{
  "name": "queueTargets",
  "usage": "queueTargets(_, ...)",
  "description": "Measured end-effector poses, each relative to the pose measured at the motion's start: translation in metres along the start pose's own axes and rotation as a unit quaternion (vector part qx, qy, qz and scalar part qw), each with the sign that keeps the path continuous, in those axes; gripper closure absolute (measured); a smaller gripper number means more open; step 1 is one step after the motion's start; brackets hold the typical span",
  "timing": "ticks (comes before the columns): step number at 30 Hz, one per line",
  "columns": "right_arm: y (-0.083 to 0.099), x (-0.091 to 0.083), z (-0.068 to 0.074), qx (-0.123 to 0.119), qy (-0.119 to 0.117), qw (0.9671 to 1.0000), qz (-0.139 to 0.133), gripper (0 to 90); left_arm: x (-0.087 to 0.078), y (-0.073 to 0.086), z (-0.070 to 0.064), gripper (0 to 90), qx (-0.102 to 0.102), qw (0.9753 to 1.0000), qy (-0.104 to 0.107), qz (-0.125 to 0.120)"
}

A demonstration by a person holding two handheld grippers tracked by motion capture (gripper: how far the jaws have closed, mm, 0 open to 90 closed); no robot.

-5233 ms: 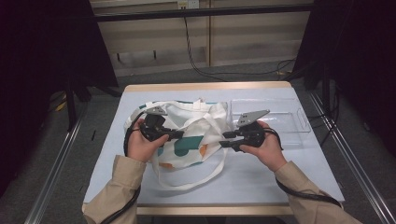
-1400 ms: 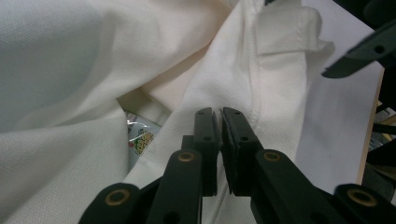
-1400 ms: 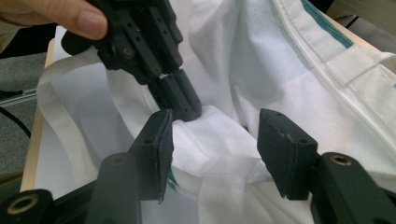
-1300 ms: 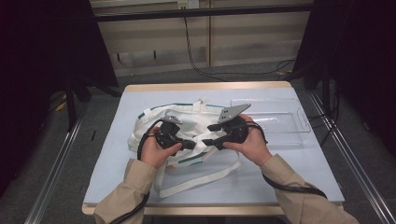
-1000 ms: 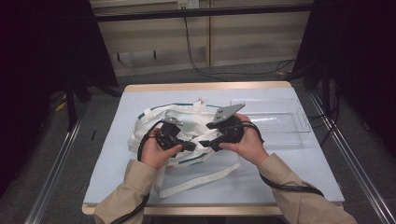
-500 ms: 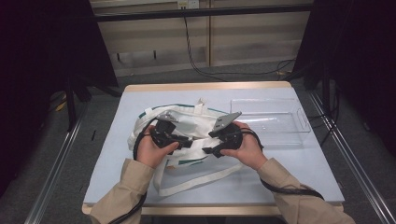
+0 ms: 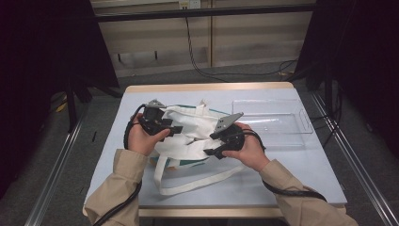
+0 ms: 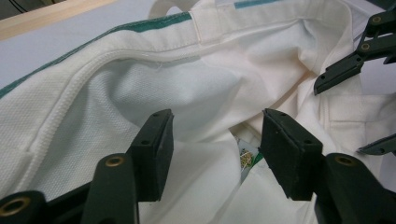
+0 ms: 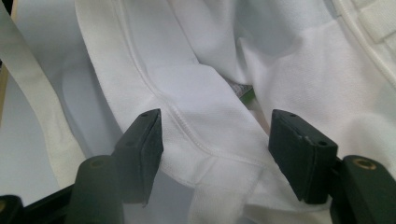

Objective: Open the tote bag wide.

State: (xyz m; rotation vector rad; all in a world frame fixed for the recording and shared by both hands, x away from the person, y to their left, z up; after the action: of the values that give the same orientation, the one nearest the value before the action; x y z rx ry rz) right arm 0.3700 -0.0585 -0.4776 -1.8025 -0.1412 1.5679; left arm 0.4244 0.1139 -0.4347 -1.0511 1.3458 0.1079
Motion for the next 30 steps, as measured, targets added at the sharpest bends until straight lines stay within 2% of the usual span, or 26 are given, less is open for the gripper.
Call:
queueTargets(2,0.0,-0.001,0.0,0.002,-0.001,1.0,-0.001,35.0,-0.003,-0.001,0.004,39.0,0.005,0.9999,-0.01,-0.001)
queueTargets(3,0.0,-0.001,0.0,0.003,-0.001,1.0,-0.001,35.0,-0.005,-0.003,0.004,37.6,-0.014,0.9998,-0.008,-0.014)
queueTargets(4,0.0,-0.001,0.0,0.004,-0.001,1.0,0.0,35.0,-0.007,-0.002,0.007,35.8,-0.004,0.9998,-0.017,-0.007)
queueTargets(5,0.0,-0.001,0.0,0.004,-0.001,1.0,0.0,35.0,-0.008,-0.003,0.009,34.1,-0.012,0.9995,-0.024,-0.014)
queueTargets(6,0.0,-0.001,0.0,0.003,-0.001,1.0,-0.001,35.0,-0.01,-0.002,0.011,33.1,-0.015,0.9994,-0.03,-0.009)
queueTargets(7,0.001,-0.001,0.0,-0.001,-0.001,1.0,0.001,35.0,-0.011,-0.002,0.014,32.3,-0.019,0.9991,-0.034,-0.014)
queueTargets(8,0.001,-0.001,0.0,-0.001,-0.001,1.0,0.001,35.0,-0.012,0.0,0.017,32.3,-0.018,0.999,-0.041,-0.005)
queueTargets(9,0.0,-0.001,0.0,0.001,-0.001,1.0,-0.001,34.9,-0.01,0.0,0.019,29.3,-0.027,0.9985,-0.046,-0.008)
queueTargets(12,-0.001,-0.001,0.0,-0.002,-0.001,1.0,-0.001,34.9,-0.001,0.004,0.024,32.7,-0.031,0.9989,-0.034,0.006)
queueTargets(14,0.0,-0.001,0.0,-0.002,-0.002,1.0,-0.002,34.8,0.004,0.006,0.026,37.9,-0.036,0.9989,-0.027,0.016)
queueTargets(15,0.0,-0.002,0.001,0.003,-0.007,1.0,-0.004,34.7,0.004,0.007,0.027,44.5,-0.036,0.9988,-0.029,0.018)
queueTargets(16,0.0,-0.002,0.001,0.003,-0.007,1.0,-0.004,34.7,0.005,0.008,0.027,44.5,-0.037,0.9988,-0.025,0.02)
queueTargets(17,0.001,-0.002,0.0,0.0,-0.006,1.0,-0.003,34.7,0.006,0.01,0.028,51.7,-0.04,0.9985,-0.023,0.029)
queueTargets(18,0.0,-0.002,0.0,0.004,-0.008,0.9999,-0.006,34.6,0.007,0.012,0.028,61.0,-0.035,0.9986,-0.023,0.034)
queueTargets(19,0.0,-0.003,0.0,0.004,-0.008,0.9999,-0.007,34.4,0.007,0.013,0.028,64.8,-0.034,0.9983,-0.024,0.042)
queueTargets(20,-0.001,-0.003,0.0,-0.001,-0.005,1.0,-0.007,33.5,0.008,0.015,0.028,79.2,-0.037,0.998,-0.019,0.048)
queueTargets(22,-0.003,-0.003,0.0,-0.001,-0.004,1.0,-0.008,31.5,0.009,0.016,0.027,87.9,-0.039,0.9977,-0.019,0.052)
queueTargets(23,-0.003,-0.003,0.0,-0.001,-0.004,1.0,-0.008,31.5,0.01,0.018,0.027,87.9,-0.039,0.997,-0.022,0.063)
queueTargets(25,-0.006,-0.003,0.001,0.002,-0.002,0.9999,-0.01,29.3,0.012,0.018,0.027,90.0,-0.042,0.997,-0.022,0.062)
queueTargets(30,-0.02,-0.005,0.001,0.001,0.001,0.9997,-0.025,22.1,0.013,0.019,0.023,90.0,-0.056,0.9968,0.001,0.057)
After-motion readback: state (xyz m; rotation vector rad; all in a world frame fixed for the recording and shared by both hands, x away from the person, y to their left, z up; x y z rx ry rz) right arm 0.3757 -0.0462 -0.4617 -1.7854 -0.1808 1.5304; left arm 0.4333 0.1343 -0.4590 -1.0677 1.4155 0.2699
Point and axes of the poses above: each handheld gripper's, and its own axes: x roughly forward along the jaws, y roughly out of its underside, z roughly to its left, the point moved 8 cm from there along x, roughly forward along the jaws, and after that the axes turned 13 degrees about z, right-handed, at the moved point
